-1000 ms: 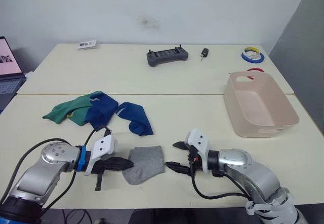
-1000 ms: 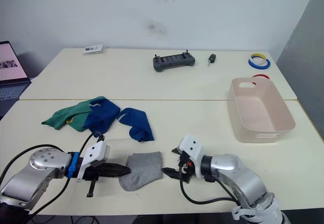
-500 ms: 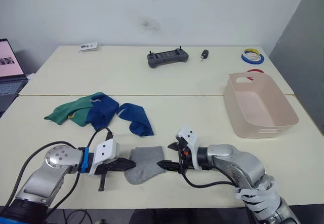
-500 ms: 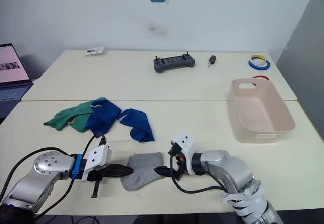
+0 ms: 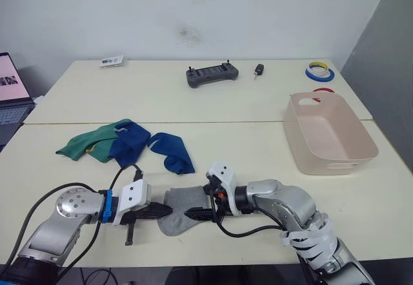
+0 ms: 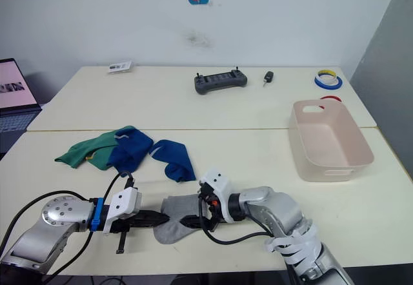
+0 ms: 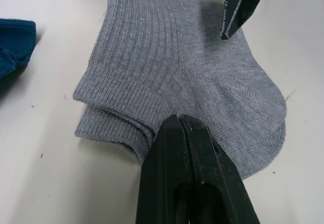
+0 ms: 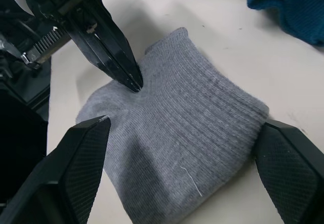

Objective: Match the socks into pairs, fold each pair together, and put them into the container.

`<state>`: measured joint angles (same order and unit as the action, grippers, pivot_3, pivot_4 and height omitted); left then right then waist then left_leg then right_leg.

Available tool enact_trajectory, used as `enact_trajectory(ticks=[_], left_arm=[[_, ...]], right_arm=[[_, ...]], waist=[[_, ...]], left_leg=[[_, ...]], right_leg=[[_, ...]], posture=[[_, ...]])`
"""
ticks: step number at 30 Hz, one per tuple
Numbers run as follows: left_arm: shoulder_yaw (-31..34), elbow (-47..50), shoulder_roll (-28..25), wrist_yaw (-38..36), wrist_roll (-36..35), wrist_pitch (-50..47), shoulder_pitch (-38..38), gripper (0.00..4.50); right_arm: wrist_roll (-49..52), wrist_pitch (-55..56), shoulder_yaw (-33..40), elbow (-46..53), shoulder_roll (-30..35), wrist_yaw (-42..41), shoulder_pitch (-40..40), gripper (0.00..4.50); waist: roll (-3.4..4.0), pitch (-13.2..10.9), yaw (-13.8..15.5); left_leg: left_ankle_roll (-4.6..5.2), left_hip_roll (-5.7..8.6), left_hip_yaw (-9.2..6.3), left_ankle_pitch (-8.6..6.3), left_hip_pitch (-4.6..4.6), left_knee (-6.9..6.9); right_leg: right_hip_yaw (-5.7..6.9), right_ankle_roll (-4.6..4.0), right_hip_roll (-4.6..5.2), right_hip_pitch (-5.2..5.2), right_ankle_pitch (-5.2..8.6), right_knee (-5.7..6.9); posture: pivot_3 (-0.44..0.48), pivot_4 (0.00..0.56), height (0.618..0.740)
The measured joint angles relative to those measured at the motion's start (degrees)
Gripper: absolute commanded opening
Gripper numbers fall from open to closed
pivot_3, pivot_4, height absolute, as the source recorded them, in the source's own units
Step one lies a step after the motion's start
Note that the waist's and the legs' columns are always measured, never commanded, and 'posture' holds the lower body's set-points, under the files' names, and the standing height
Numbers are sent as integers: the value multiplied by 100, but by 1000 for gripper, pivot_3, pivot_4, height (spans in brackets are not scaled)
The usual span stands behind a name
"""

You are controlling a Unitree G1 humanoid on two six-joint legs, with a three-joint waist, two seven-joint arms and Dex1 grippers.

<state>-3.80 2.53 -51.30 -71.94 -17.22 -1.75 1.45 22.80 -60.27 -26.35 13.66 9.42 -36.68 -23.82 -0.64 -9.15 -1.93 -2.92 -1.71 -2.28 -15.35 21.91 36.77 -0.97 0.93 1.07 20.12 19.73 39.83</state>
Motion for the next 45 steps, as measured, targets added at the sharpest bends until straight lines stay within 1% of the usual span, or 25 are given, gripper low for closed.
enact_trajectory(ticks=[4,8,10,11,14,16,19,21,23,25,27,31,34,35,38,42,45], left_arm=[[8,0,2,23,0,52,27,0],[8,1,4,44,0,72,37,0],[8,4,4,53,0,72,38,0],[8,6,5,56,0,71,37,0],[56,55,16,91,-57,-78,34,0],[105,195,18,126,-196,-372,46,0],[350,453,-4,143,-747,-1239,89,0],[625,681,-37,185,-1212,-1869,51,0],[887,917,-95,265,-1576,-2317,-73,0],[1095,1154,-117,379,-2022,-2841,-361,0],[1247,1371,-122,525,-2456,-3351,-705,0],[1311,1657,-61,855,-3227,-4224,-1372,0],[1267,1801,134,1095,-3645,-4665,-1888,0],[1205,1819,202,1157,-3739,-4792,-2071,0],[1060,1882,385,1237,-3951,-4994,-2383,0],[920,1923,634,1282,-4192,-5176,-2808,0],[842,1930,720,1285,-4249,-5191,-2982,0]], right_arm=[[45,-25,29,-160,-83,0,-12,2424],[81,-29,30,-289,-102,0,-13,912],[100,-25,30,-289,-102,0,-14,286],[101,-22,31,-288,-101,0,-14,164],[94,57,26,-255,-47,0,-14,162],[59,185,6,-168,55,6,-14,162],[-95,461,-17,170,278,70,-5,162],[-150,613,78,486,448,129,5,162],[-171,677,234,755,616,195,41,162],[-146,651,478,1136,822,283,167,162],[-48,513,869,1598,1019,361,274,162],[286,85,1983,2287,1426,545,250,162],[373,-98,2824,2401,2077,568,191,162],[364,-106,3113,2379,2412,563,166,162],[231,86,3552,2191,3145,518,19,162],[-359,962,3624,1671,4136,326,14,162],[-885,1851,3595,1094,4676,203,5,162]], waist=[[1,0,0],[2,-1,0],[2,-1,0],[2,-1,0],[2,-2,-1],[0,-4,-2],[-17,-22,5],[-31,-30,10],[-37,-30,12],[-37,-36,21],[-39,-41,24],[-41,-49,20],[-44,-60,23],[-41,-64,24],[-39,-68,15],[-38,-75,10],[-39,-76,5]], left_leg=[[0,0,0,0,0,-1],[0,0,0,0,1,-1],[0,0,0,0,1,-1],[0,0,0,0,1,-1],[0,1,0,0,3,-1],[0,1,0,0,9,0],[0,-1,-8,0,28,3],[-1,-2,-18,0,62,15],[-2,-1,-22,1,76,18],[-2,1,-26,1,82,18],[-3,3,-32,2,90,19],[-4,5,-32,2,87,19],[-4,8,-30,2,88,20],[-4,11,-27,2,89,20],[-3,10,-22,2,88,19],[-2,10,-15,3,89,19],[-3,8,-6,3,88,20]], right_leg=[[0,0,0,1,0,0],[1,0,0,1,0,0],[1,0,0,2,0,0],[1,0,0,2,0,0],[1,0,1,2,0,-1],[1,0,1,6,0,-2],[10,0,1,17,0,-1],[19,0,1,36,0,1],[19,0,1,42,0,-1],[19,0,1,44,0,-2],[18,1,0,44,0,-6],[18,1,-1,38,-1,-7],[17,1,-3,38,-1,-9],[15,1,-3,38,-1,-11],[10,1,-4,38,-1,-16],[7,1,-8,37,-1,-23],[0,1,-8,34,-1,-30]], posture=[[0,150,740],[0,150,740],[0,150,740],[0,150,740],[0,150,740],[0,150,740],[0,150,740],[0,150,740],[0,150,740],[0,150,740],[0,150,740],[0,150,740],[0,150,740],[0,150,740],[0,150,740],[0,150,740],[0,150,740]])
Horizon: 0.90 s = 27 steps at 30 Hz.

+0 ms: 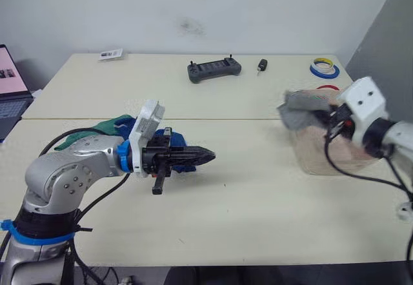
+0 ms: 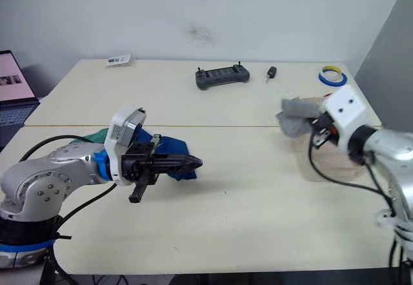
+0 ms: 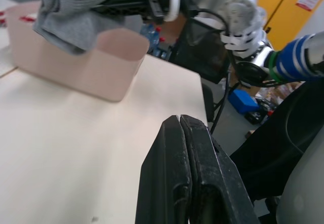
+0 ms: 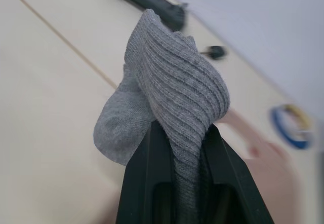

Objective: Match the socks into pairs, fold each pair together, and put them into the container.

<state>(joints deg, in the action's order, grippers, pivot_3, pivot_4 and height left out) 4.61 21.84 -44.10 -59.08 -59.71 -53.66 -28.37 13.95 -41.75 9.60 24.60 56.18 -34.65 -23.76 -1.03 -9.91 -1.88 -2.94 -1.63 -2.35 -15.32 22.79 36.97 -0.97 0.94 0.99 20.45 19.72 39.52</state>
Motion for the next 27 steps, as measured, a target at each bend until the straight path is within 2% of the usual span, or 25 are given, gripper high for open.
enact_trajectory(ticks=[3,8,15,20,27], left_arm=[[-40,2,122,26,-89,-61,-99,0],[-49,4,311,234,-95,-100,-359,0],[-436,31,497,484,559,244,-705,0],[-762,76,684,618,933,353,-1086,0],[-1407,-16,1082,606,1638,699,-1700,0]], right_arm=[[-676,1156,-216,-807,500,-132,-8,162],[-1613,2946,-704,-1973,871,-304,-289,162],[-2760,5119,-1671,-3578,886,-507,-768,162],[-3312,6127,-2122,-4583,812,-527,-1099,162],[-3610,6802,-2335,-5330,692,-585,-1399,162]], waist=[[-2,-2,5],[-3,-6,8],[-7,-11,9],[-8,-16,17],[-9,-17,16]], left_leg=[[-3,0,8,1,1,2],[-17,-4,11,10,0,5],[-27,-2,20,15,1,9],[-27,-1,26,15,1,12],[-28,-2,54,16,-1,15]], right_leg=[[-1,1,1,-1,0,-4],[0,1,4,-3,0,-3],[-1,1,4,-7,-1,-8],[-3,1,5,-8,-1,-9],[-4,2,5,-11,-1,-7]], posture=[[0,150,740],[0,150,740],[0,150,740],[0,150,740],[0,150,740]])
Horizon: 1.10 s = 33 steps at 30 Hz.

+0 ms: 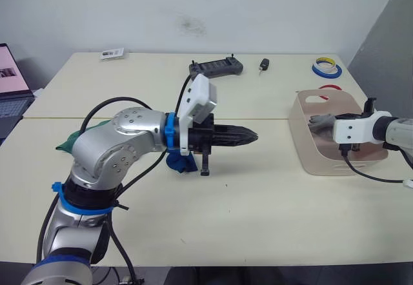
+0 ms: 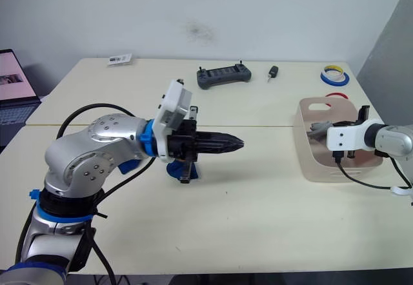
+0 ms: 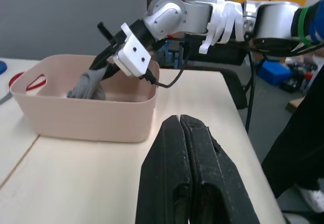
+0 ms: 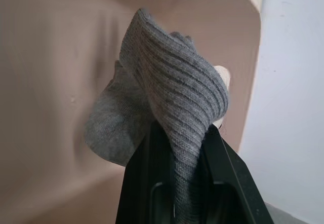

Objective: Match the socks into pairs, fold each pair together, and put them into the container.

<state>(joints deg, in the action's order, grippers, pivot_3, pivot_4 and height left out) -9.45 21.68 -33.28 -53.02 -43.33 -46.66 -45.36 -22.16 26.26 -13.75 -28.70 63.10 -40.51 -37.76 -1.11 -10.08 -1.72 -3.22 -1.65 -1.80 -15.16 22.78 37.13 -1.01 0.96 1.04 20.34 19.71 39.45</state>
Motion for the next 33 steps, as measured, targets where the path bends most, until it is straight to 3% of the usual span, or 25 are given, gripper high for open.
enact_trajectory(ticks=[5,11,17,22,33], left_arm=[[-216,-168,259,-48,314,133,-148,0],[-270,-201,278,-193,522,255,-144,0],[-283,-235,339,-291,658,360,-131,0],[-324,-354,396,-391,745,466,-113,0],[-367,-439,429,-514,835,568,-108,0]], right_arm=[[-141,343,-114,-395,-22,-173,-152,162],[-122,401,-122,-543,-62,-648,-221,2147],[248,113,-106,-623,-138,-1629,-628,4168],[569,-72,-102,-612,-131,-2535,-836,4168],[665,-422,-97,-649,288,-3572,-1263,4168]], waist=[[0,0,-8],[0,0,1],[3,-2,-6],[10,-8,7],[18,-15,-7]], left_leg=[[0,-1,14,0,-3,5],[0,-2,13,0,-3,11],[0,-3,12,0,-3,23],[3,-3,8,-2,3,51],[16,-3,7,-9,2,71]], right_leg=[[-5,1,0,-2,-1,3],[-3,1,1,-4,-1,8],[-2,4,1,-8,-3,11],[1,5,3,-12,-3,18],[-7,9,4,-12,-5,32]], posture=[[0,150,740],[0,150,740],[0,150,740],[0,150,740],[0,150,740]])
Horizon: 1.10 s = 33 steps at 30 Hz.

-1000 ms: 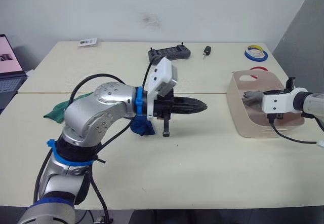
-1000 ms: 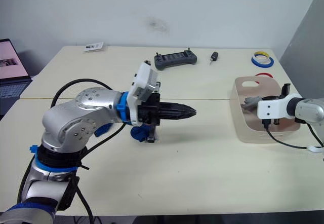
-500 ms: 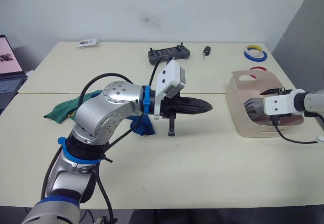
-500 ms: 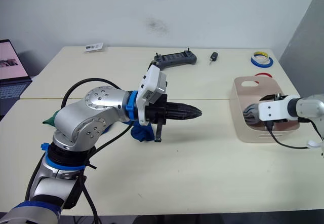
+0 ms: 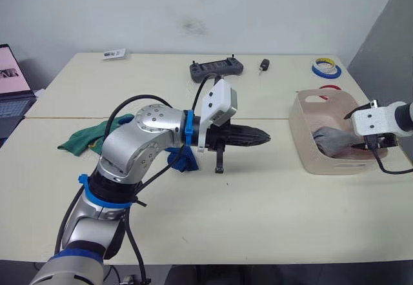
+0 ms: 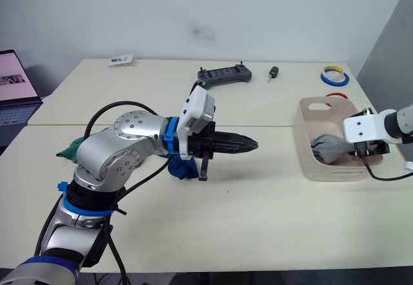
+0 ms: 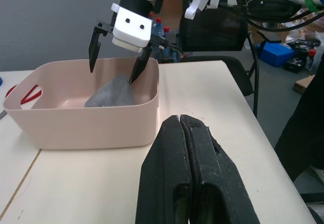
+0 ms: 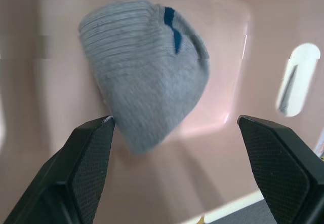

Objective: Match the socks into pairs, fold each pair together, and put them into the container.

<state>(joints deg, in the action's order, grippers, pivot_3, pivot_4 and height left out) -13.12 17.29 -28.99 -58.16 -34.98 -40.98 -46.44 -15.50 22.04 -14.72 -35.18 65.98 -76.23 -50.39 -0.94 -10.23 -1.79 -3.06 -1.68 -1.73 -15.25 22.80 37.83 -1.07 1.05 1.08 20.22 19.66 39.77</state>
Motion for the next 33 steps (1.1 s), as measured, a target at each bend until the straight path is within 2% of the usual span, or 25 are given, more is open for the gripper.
enact_trajectory(ticks=[8,12,15,18,20,23,27,28,30,33], left_arm=[[6,-136,-6,-146,-14,9,0,0],[56,-246,-72,-230,3,101,56,0],[244,-415,-404,-328,176,397,345,579],[478,-651,-879,-513,492,925,837,1463],[785,-753,-980,-481,494,1028,1152,2068],[1275,-633,-1139,-368,431,1059,1721,3002],[1990,-552,-1394,-225,424,1167,2714,4313],[2156,-553,-1432,-198,435,1219,2965,4453],[2547,-595,-1474,-170,468,1433,3591,4453],[2796,-856,-1440,-120,499,1635,4122,4453]], right_arm=[[174,-237,301,252,203,-71,-77,4168],[800,-837,1038,1112,313,83,462,4168],[1538,-1828,1763,2362,172,324,1193,4195],[2545,-3230,2515,4166,-405,784,2125,4195],[3050,-3993,2645,5156,-889,1202,2566,4500],[3435,-4660,2593,6170,-1576,1886,2888,4500],[3603,-5041,2208,6821,-2179,2456,3254,4500],[3611,-5066,2069,6882,-2255,2528,3355,4500],[3531,-5039,1744,6935,-2385,2633,3490,4500],[3365,-4875,1347,6935,-2443,2656,3803,4500]], waist=[[1,-1,5],[2,-2,15],[4,-2,-11],[7,0,-12],[7,-1,16],[5,-1,30],[3,-2,26],[3,-2,26],[4,-2,21],[3,-2,33]], left_leg=[[1,-1,0,0,1,1],[1,-2,-11,0,4,0],[1,-8,-22,-1,-2,0],[1,-13,-46,-1,-3,-1],[1,-9,-56,-1,5,6],[5,0,-56,-4,8,8],[14,-1,-58,-9,8,4],[16,0,-58,-10,8,4],[23,-1,-58,-14,3,2],[29,-2,-64,-18,5,3]], right_leg=[[1,0,0,0,0,1],[3,0,4,-1,0,1],[-2,0,4,1,0,11],[8,-1,-3,-2,0,15],[16,-1,-1,-1,0,16],[15,1,6,-2,1,11],[17,1,6,-1,1,8],[17,1,6,1,1,9],[15,1,7,0,1,9],[22,1,7,0,1,12]], posture=[[0,150,740],[0,150,740],[0,150,740],[0,150,740],[0,150,740],[0,150,740],[0,150,740],[0,150,740],[0,150,740],[0,150,740]])
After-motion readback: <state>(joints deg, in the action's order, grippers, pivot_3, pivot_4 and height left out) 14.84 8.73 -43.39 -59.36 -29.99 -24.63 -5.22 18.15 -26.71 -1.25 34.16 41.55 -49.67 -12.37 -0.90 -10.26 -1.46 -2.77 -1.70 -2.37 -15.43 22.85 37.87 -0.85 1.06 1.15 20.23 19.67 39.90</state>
